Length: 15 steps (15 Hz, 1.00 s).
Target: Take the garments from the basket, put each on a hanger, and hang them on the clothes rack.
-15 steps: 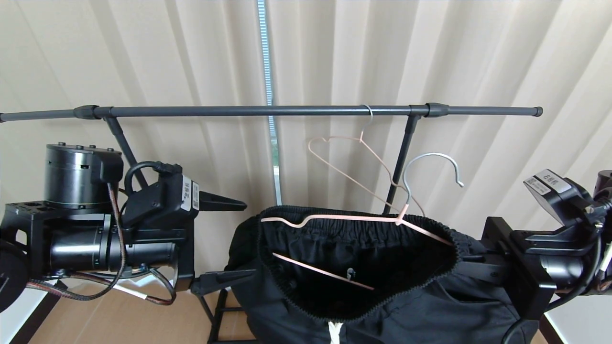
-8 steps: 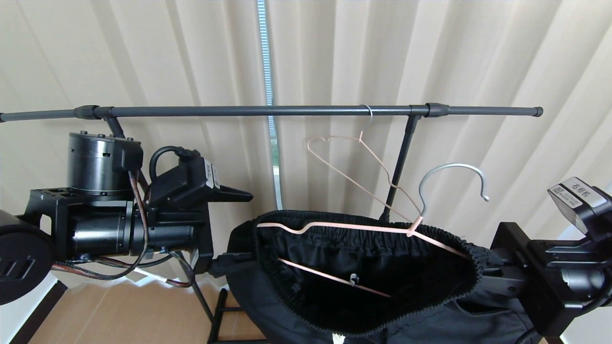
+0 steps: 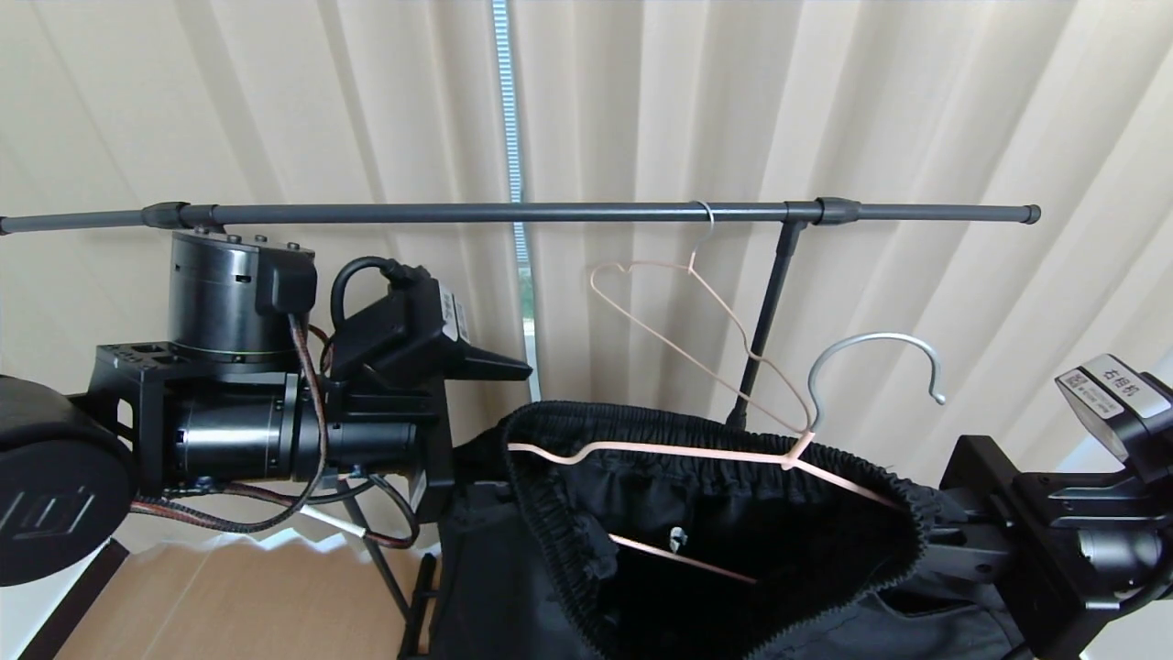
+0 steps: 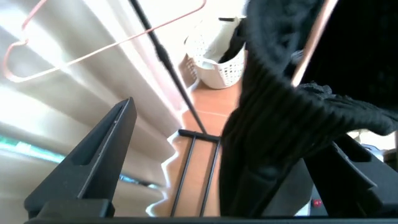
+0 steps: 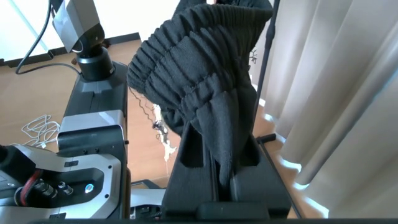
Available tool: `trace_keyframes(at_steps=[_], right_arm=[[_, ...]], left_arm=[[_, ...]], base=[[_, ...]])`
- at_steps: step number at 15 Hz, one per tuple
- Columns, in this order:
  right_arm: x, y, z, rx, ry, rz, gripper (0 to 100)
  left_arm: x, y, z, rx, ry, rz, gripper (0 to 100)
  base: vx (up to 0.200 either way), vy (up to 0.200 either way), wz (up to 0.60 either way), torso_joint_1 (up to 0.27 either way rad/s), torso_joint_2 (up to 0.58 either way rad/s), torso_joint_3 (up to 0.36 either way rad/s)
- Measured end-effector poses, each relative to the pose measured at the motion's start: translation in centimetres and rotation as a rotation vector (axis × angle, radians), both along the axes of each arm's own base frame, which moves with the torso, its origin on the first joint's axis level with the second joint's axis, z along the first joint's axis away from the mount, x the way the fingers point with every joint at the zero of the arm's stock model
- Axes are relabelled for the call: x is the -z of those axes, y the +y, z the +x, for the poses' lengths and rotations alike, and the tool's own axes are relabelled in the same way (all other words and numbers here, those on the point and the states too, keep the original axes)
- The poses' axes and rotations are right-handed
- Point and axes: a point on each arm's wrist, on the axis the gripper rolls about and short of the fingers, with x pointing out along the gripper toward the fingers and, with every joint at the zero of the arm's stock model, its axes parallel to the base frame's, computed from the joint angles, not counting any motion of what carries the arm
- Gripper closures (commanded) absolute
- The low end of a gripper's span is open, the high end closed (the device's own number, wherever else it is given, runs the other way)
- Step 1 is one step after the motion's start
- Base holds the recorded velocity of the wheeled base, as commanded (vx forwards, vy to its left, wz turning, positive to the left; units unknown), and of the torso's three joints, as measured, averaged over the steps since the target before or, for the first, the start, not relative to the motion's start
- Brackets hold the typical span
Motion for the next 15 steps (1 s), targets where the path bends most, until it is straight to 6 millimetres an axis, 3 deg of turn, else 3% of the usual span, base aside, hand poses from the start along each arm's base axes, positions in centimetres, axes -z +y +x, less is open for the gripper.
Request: trace_keyframes(at_steps=[8, 15], right_arm=[[-0.1, 0.3, 0.0, -0.014, 0.000, 0.000, 100], [-0.4, 1.0, 0.7, -0.034, -0.007, 0.002, 100]], left_arm=[[1.1, -3.1, -0.8, 0.083, 0.027, 0.032, 0], [1.7, -4.0, -1.0, 0.115, 0.041, 0.042, 0]], base=[[0.000, 0.000, 0.00, 0.000, 0.00, 0.000], [0.000, 0.000, 0.00, 0.000, 0.00, 0.000]])
